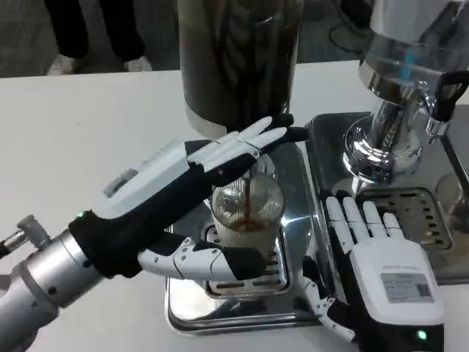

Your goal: Grasp the cup under the faucet to collect the drink, then remove the cup.

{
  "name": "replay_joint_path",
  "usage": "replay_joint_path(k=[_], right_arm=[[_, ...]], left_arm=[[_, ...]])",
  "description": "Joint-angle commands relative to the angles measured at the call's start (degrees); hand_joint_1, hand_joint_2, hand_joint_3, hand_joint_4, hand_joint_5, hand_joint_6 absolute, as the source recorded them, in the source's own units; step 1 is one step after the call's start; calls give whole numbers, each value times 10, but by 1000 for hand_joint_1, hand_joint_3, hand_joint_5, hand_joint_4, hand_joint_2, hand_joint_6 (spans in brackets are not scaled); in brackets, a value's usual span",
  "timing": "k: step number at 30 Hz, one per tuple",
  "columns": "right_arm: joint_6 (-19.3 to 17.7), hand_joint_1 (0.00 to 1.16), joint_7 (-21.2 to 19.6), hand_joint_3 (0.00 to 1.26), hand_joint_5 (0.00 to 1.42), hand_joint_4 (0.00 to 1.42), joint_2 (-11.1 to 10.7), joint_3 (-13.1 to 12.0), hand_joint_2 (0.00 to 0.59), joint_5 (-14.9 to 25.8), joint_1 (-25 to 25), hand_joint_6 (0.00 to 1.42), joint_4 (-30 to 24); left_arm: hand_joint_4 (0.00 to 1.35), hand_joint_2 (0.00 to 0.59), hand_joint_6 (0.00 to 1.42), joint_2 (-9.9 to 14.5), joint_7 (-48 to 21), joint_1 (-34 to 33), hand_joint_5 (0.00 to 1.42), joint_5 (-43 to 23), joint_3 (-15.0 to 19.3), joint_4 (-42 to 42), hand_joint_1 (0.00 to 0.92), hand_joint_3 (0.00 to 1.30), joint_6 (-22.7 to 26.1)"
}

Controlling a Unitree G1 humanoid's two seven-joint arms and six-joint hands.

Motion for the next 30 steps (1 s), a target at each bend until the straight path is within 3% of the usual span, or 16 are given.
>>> replay_joint_path(k=[1, 4, 8, 11, 18, 23, 30], right_arm=[[0, 329, -1, 0, 0, 0, -1, -2, 472, 4, 2, 42, 1], [-17, 332, 9, 0, 0, 0, 0, -15, 457, 43, 7, 46, -14], [-74, 348, 41, 0, 0, 0, 3, -51, 381, 171, 10, 83, -33], [-107, 350, 36, 0, 0, 0, 4, -66, 313, 215, 12, 116, -31], [-128, 424, 111, 0, 0, 0, -4, -91, 251, 309, -4, 116, -23], [-123, 534, 156, 0, 0, 0, 0, -104, 237, 359, -7, 83, -25], [-99, 591, 164, 0, 0, 0, 10, -109, 205, 355, -24, 67, -19]], left_arm=[[0, 105, 55, 20, -6, 12, 141, 41, -30, -9, 0, 96, -21], [0, 105, 55, 26, 8, 17, 145, 57, -32, -10, 0, 100, -27], [0, 105, 59, 33, 19, 20, 149, 65, -37, -11, 0, 103, -30], [0, 106, 63, 36, 25, 20, 151, 65, -42, -12, 0, 108, -28], [0, 106, 67, 41, 38, 22, 152, 61, -50, -9, 0, 113, -24], [0, 106, 69, 43, 44, 22, 153, 60, -52, -7, 0, 114, -24], [0, 106, 70, 42, 44, 21, 162, 57, -54, -5, 0, 120, -24]])
